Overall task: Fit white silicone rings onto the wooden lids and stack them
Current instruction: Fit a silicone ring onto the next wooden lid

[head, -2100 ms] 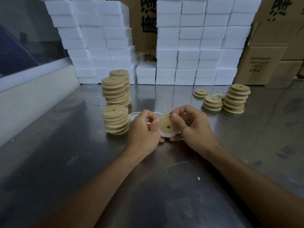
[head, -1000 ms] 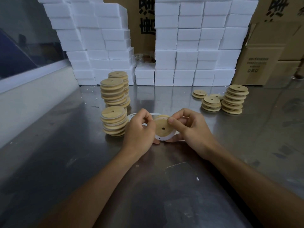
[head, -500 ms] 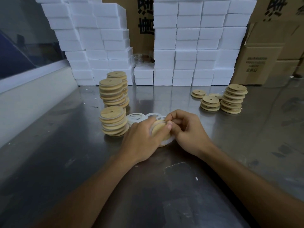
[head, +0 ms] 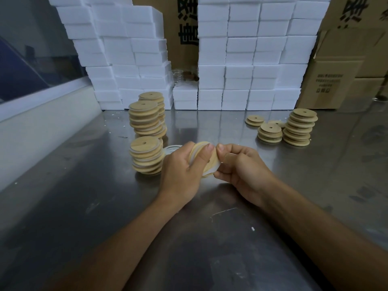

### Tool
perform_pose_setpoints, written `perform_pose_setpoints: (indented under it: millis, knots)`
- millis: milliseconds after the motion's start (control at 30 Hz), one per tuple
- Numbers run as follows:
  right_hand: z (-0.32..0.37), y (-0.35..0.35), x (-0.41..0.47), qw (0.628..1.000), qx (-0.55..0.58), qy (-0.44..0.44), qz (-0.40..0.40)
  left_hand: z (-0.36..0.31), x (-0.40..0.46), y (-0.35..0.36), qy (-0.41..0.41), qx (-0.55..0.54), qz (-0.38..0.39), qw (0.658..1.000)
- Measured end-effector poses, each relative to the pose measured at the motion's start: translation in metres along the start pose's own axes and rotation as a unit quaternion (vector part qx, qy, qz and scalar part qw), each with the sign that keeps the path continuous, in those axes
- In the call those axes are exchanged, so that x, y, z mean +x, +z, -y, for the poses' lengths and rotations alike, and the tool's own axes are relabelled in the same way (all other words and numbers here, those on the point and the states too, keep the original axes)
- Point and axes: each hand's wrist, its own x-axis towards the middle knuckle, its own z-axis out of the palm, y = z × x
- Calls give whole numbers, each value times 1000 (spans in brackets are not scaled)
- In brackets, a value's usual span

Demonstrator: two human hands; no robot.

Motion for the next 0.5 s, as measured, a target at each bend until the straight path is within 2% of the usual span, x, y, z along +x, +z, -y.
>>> perform_pose_setpoints:
  millis: [500]
  knots:
    - [-4,3,1,995,90,28,17,-1,0,5,-4,-22,-50,998]
